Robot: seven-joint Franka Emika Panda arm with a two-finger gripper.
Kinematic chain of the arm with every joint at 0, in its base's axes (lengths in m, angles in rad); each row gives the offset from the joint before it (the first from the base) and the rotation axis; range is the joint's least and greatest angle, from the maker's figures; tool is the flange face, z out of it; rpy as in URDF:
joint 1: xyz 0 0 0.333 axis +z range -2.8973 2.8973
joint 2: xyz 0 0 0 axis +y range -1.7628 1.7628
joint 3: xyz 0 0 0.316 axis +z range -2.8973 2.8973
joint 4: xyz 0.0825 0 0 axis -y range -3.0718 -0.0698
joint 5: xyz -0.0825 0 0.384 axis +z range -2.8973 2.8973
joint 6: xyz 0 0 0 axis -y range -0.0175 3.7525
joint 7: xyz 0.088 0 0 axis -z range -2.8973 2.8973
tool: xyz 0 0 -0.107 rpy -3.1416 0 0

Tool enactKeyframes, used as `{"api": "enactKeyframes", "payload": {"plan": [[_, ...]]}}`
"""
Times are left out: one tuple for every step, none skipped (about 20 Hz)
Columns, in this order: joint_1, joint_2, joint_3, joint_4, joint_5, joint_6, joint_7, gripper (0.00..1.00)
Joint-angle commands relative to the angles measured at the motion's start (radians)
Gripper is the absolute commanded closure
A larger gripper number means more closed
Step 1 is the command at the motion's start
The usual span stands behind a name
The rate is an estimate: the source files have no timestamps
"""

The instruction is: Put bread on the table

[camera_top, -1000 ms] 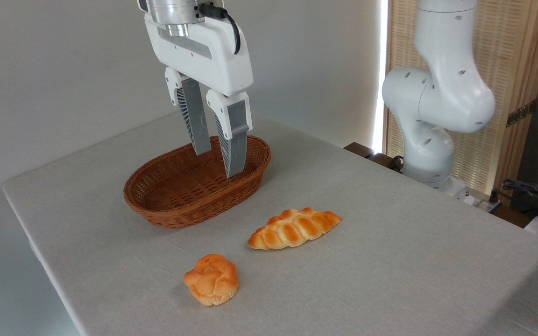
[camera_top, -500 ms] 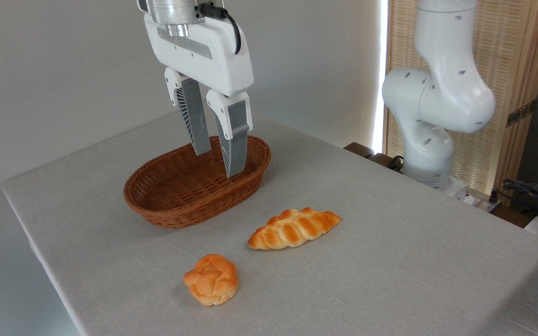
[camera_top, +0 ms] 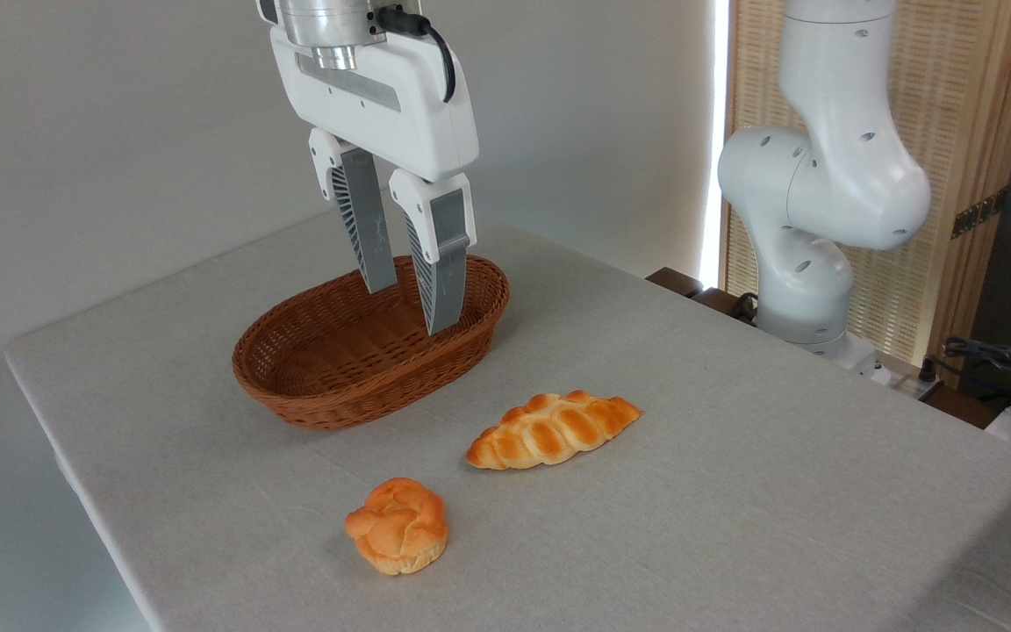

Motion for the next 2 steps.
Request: {"api": "enactKeyframes", "payload": {"plan": [[0.009, 0.007, -0.006, 0.011, 0.003, 0.008, -0.014, 0.00], [0.009, 0.007, -0.003, 0.011, 0.001, 0.008, -0.014, 0.00]]}}
